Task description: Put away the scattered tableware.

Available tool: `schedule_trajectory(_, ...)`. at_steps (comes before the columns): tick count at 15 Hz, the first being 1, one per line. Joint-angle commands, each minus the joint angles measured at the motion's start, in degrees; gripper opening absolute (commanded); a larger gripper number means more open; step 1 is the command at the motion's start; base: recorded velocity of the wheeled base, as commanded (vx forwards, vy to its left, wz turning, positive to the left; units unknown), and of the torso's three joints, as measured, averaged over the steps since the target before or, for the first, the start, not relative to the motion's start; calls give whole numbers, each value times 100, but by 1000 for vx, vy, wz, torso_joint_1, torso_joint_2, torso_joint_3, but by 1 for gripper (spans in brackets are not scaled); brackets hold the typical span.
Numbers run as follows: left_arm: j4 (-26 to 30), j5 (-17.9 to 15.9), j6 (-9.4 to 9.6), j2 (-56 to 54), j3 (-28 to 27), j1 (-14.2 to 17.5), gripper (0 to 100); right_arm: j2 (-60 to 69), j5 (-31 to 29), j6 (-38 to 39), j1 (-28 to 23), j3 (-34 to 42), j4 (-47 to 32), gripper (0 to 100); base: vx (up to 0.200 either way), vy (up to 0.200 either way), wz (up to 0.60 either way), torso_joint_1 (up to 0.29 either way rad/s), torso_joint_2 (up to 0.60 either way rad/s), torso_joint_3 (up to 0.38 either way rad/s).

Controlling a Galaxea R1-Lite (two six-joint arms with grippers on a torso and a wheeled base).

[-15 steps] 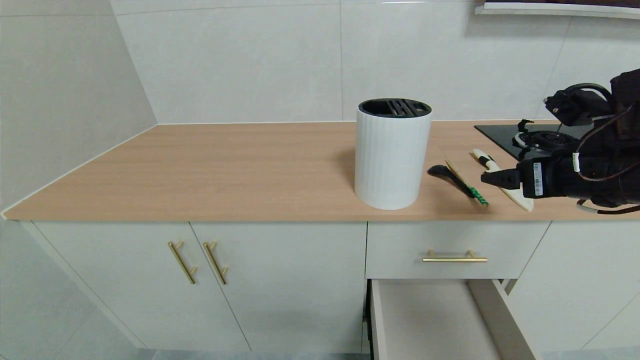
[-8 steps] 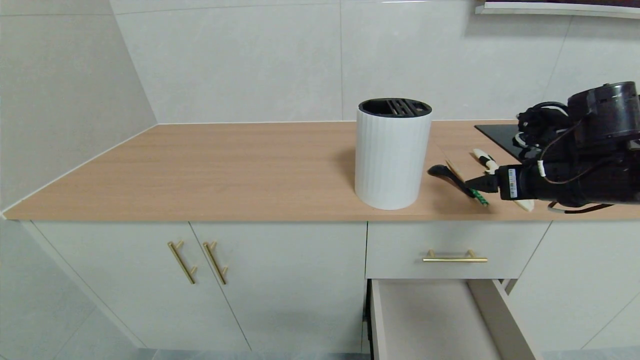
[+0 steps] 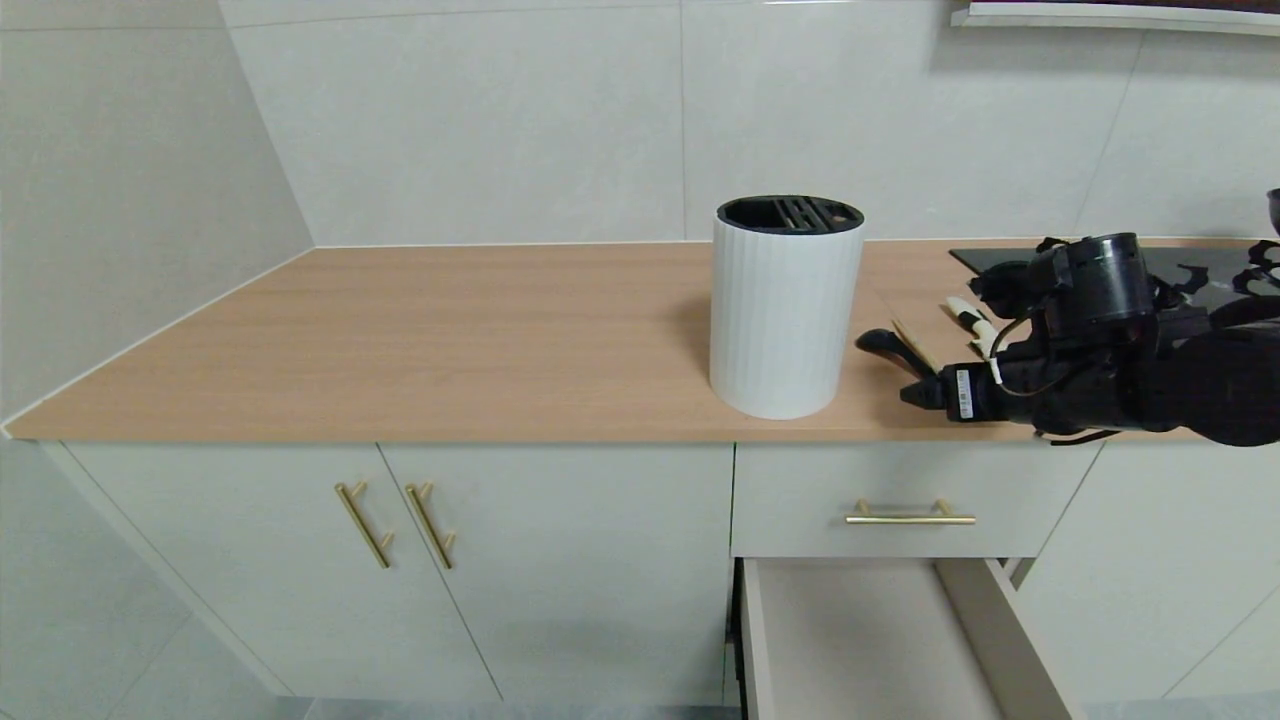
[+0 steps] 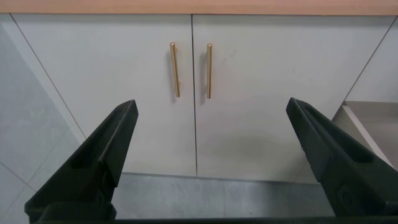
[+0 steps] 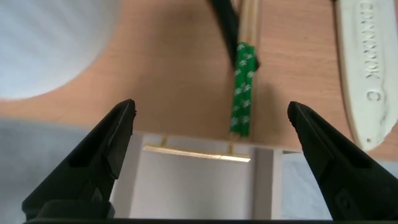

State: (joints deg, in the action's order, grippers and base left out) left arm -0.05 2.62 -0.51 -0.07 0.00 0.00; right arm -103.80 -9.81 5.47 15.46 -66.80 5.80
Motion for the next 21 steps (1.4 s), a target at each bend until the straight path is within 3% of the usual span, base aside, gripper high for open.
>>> schedule_trajectory(1, -4, 2, -2, 7, 0, 0, 100, -184, -3, -2, -34, -17, 26, 100, 0, 0, 0, 0, 0, 0)
schedule_trajectory(8, -4, 2, -2, 7, 0, 0, 100, -263, -47, 24, -183, -78, 53, 100, 0, 0, 0, 0, 0, 0)
schedule_trajectory(9, 5, 2, -2, 7, 0, 0, 100, -263, -47, 24, -192, -78, 53, 0, 0, 0, 0, 0, 0, 0)
schedule_trajectory(17, -4, 2, -2, 7, 0, 0, 100, -246, -47, 42, -280, -140, 53, 0, 0, 0, 0, 0, 0, 0)
schedule_trajectory(21, -4, 2, -2, 7, 0, 0, 100, 475, -12, 393, -254, -114, 44, 0, 0, 0, 0, 0, 0, 0)
